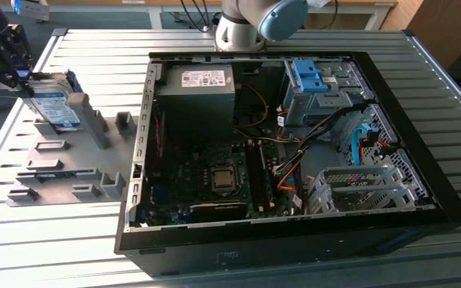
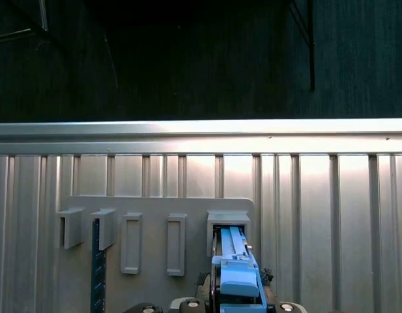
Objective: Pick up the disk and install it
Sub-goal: 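Pick up the disk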
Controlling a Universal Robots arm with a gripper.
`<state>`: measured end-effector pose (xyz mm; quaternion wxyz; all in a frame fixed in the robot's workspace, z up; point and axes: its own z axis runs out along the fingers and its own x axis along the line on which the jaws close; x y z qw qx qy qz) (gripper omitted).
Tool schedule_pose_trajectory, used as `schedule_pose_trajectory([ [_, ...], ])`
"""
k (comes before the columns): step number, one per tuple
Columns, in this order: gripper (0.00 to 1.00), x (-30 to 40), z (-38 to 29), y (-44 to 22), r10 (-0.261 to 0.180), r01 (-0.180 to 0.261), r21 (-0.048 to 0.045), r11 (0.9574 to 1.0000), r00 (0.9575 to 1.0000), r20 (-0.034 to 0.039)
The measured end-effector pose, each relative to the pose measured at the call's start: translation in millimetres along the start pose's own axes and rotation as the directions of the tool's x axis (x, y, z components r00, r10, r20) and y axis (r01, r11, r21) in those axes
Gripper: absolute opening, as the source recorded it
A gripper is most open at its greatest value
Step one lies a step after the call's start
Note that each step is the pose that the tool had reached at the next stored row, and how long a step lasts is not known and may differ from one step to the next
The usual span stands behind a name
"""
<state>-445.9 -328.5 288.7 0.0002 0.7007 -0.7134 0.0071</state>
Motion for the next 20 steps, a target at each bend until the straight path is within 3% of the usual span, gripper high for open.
schedule_pose_trajectory([
  [9,0.37,0.0,-0.2,0.0,0.007,-0.007,0.0001,1.0,1.0,0.0],
  [20,0.37,0.1,-7.8,-0.1,0.007,-0.007,-0.0001,1.0,1.0,-0.0001],
])
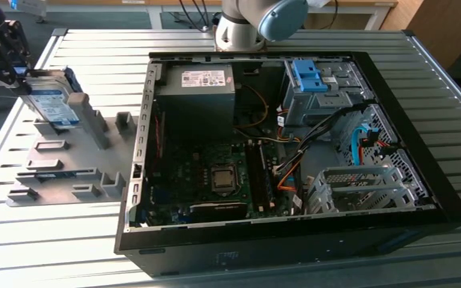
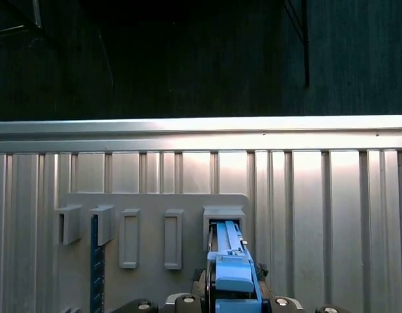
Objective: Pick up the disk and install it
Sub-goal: 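Pick up the disk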
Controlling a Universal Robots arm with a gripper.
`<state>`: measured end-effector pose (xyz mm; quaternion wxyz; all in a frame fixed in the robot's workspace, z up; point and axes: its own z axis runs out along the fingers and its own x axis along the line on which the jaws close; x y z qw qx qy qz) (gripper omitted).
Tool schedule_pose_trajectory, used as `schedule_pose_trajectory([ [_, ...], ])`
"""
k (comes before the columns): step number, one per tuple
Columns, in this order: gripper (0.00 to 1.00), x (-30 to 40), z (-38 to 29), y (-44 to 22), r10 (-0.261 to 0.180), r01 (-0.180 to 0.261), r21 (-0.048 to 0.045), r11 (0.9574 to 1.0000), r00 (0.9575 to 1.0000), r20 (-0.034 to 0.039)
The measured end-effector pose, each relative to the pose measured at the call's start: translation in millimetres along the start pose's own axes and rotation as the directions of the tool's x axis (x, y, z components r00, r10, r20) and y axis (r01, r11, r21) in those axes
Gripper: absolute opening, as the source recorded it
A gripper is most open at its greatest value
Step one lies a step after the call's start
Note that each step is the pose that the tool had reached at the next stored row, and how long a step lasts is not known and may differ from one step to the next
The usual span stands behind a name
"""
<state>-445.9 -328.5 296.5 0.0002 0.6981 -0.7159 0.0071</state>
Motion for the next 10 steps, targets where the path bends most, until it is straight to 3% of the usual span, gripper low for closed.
schedule_pose_trajectory([
  [10,0.37,0.0,-4.7,0.0,0.0,0.0,-0.0001,1.0,1.0,0.0],
])
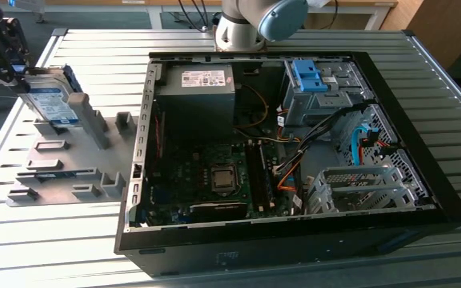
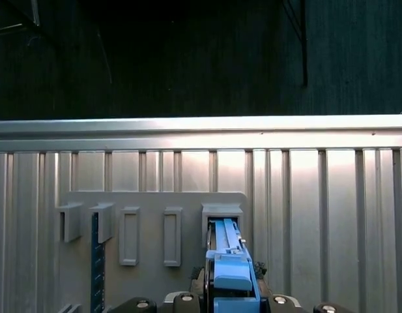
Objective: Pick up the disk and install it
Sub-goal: 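Pick up the disk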
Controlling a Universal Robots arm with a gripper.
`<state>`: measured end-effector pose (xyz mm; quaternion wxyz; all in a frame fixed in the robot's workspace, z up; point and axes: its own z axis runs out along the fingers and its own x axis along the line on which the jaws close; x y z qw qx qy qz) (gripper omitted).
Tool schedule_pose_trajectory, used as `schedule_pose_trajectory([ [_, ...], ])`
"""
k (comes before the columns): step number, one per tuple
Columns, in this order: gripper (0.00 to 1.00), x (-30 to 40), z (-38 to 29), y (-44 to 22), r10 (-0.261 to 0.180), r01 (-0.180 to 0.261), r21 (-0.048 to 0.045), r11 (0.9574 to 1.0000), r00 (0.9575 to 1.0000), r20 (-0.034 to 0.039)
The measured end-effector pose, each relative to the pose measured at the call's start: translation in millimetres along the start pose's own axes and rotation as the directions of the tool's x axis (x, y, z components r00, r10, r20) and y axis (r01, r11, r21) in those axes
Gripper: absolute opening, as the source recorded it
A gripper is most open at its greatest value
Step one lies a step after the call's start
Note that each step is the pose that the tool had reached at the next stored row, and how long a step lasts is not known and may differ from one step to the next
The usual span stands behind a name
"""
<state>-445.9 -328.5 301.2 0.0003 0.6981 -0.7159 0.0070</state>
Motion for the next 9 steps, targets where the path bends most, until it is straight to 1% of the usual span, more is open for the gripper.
schedule_pose_trajectory([
  [3,0.37,0.0,-2.4,0.0,0.0,0.0,0.0002,1.0,1.0,0.0001],
  [4,0.37,0.1,-7.1,-0.1,0.0,0.0,0.0001,1.0,1.0,0.0],
  [9,0.37,0.1,-12.6,-0.1,0.0,0.0,0.0001,1.0,1.0,0.0001],
])
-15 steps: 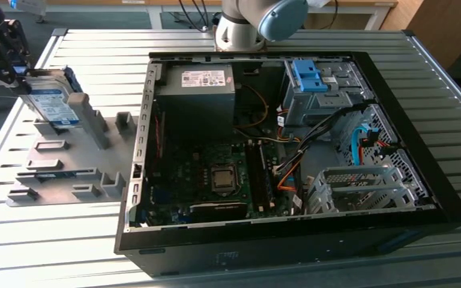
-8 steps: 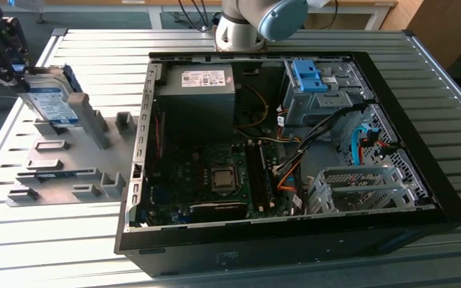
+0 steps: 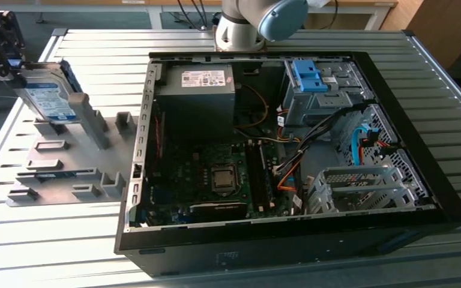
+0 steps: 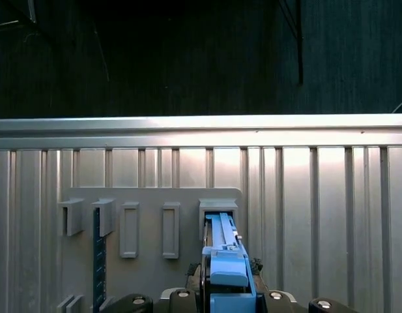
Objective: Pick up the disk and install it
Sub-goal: 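Pick up the disk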
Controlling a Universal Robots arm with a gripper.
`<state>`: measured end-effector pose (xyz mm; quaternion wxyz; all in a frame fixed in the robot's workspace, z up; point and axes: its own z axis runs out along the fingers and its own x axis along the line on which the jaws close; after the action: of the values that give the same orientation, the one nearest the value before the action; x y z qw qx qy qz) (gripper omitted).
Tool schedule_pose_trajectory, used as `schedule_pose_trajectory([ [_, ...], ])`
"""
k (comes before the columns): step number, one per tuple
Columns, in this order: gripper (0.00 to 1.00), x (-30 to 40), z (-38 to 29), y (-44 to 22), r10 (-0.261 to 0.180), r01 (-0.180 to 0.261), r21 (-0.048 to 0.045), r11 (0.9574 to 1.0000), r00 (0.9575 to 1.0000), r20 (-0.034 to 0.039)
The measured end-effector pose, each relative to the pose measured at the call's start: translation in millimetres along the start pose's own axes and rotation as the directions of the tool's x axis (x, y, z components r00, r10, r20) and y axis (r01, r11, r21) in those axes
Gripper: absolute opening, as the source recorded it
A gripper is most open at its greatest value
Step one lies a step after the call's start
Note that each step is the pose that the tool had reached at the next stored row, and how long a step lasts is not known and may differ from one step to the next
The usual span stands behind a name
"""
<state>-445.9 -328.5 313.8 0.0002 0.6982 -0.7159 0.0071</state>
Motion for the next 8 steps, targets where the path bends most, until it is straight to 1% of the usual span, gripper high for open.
schedule_pose_trajectory([
  [8,0.37,0.1,-8.4,-0.1,0.0,0.0,0.0,1.0,1.0,0.0],
])
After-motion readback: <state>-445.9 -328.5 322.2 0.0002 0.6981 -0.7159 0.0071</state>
